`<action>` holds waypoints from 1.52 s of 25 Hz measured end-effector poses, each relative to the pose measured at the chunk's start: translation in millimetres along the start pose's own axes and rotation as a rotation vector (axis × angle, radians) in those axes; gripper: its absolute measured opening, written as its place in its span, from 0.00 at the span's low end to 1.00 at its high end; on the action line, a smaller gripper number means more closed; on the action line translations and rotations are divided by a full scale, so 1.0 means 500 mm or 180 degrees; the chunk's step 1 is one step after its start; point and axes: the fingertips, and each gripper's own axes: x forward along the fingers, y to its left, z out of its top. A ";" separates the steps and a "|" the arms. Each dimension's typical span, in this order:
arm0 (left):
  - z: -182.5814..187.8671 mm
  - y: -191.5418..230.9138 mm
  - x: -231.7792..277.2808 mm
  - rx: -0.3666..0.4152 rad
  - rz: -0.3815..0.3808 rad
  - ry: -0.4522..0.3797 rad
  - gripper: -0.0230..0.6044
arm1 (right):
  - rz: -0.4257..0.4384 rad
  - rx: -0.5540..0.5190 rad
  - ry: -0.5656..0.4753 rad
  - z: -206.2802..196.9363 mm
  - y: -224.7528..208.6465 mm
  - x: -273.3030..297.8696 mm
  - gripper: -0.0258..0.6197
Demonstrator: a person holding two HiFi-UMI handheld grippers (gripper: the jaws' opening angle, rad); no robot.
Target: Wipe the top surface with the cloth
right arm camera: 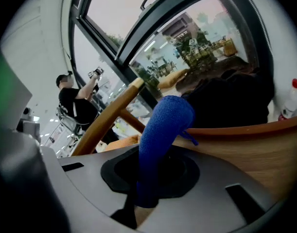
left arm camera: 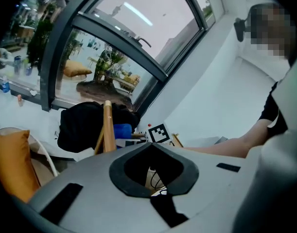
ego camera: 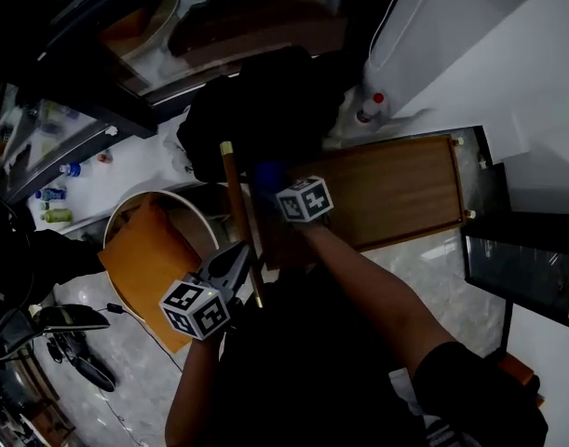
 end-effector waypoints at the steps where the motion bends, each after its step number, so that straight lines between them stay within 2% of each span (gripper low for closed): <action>1: -0.002 0.008 -0.009 -0.0008 0.0010 0.0001 0.05 | 0.0027 -0.0037 0.0076 -0.012 0.008 0.020 0.15; 9: -0.032 0.034 -0.039 -0.0033 0.0012 0.0069 0.05 | -0.0121 -0.0162 0.0361 -0.042 0.008 0.069 0.15; 15: -0.028 0.018 -0.027 -0.0014 -0.0062 0.0074 0.05 | -0.0195 -0.0265 0.0498 -0.048 -0.004 0.064 0.15; 21: -0.018 0.000 -0.010 0.0012 -0.0080 0.0041 0.05 | -0.0335 -0.0621 0.0638 -0.066 -0.032 0.046 0.15; 30: -0.017 -0.043 0.026 0.0018 -0.0058 0.0025 0.05 | -0.0350 -0.0473 0.0635 -0.067 -0.078 0.000 0.15; 38: -0.012 -0.111 0.096 0.0155 -0.0109 0.0123 0.05 | -0.0412 -0.0383 0.0615 -0.075 -0.154 -0.081 0.15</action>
